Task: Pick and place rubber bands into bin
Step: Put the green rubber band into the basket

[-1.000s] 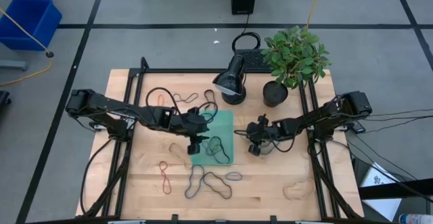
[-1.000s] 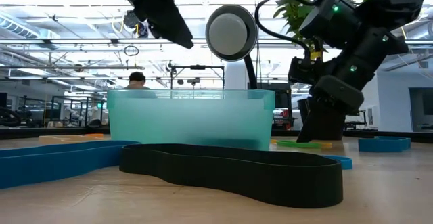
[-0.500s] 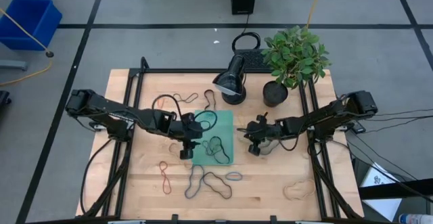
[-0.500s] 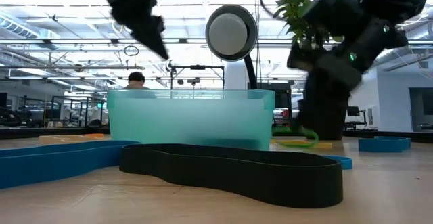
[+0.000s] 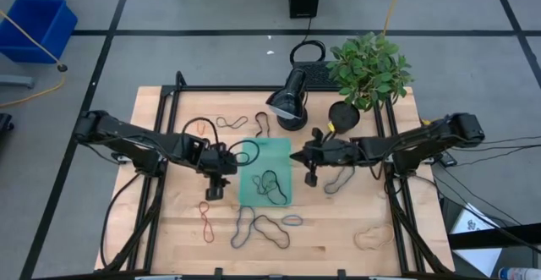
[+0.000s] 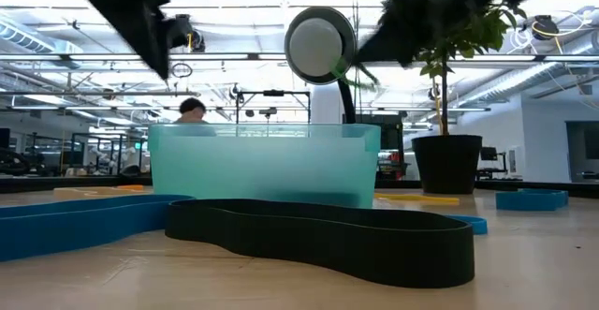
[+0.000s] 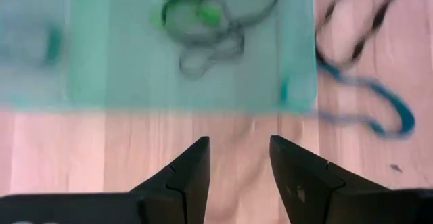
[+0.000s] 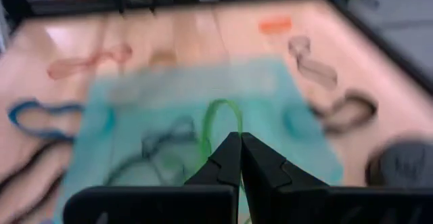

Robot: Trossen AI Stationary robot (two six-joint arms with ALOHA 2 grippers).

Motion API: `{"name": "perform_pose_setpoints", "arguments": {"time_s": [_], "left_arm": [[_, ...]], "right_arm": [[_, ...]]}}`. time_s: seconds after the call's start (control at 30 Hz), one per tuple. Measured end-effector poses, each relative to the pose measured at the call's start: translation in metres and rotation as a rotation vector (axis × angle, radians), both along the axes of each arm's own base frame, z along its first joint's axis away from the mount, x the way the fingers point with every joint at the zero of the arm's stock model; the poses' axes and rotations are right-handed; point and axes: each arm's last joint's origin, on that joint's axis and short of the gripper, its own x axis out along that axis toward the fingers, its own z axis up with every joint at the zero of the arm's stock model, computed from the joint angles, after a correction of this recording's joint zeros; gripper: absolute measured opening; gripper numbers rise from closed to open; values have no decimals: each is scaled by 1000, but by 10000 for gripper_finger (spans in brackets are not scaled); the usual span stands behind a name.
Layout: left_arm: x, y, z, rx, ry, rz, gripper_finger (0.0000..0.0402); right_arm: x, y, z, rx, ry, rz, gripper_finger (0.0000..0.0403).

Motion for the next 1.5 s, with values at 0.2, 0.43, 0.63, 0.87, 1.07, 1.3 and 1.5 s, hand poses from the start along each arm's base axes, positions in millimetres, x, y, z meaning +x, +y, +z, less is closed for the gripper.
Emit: {"name": "perform_pose_setpoints", "arguments": {"time_s": [0.2,0.43,0.63,0.87,1.07,1.3,1.5], "left_arm": [[-11,1,7,-27,15,61,161],[-15,2,7,-16,50,78,161],[-15,2,7,-27,49,99,161],[-15,2,7,-31,47,107,161],[-15,2,7,-29,45,108,161],[-15,2,7,-33,46,117,161],[-14,1,6,-32,52,116,161]], "right_arm": [[22,3,22,-86,-41,48,0],[53,7,2,-159,23,85,0],[69,9,-38,-144,119,108,0],[81,12,-73,-109,180,130,0],[86,12,-92,-63,214,164,0],[87,12,-95,-59,205,174,5],[90,12,-91,-55,158,170,16]]}}
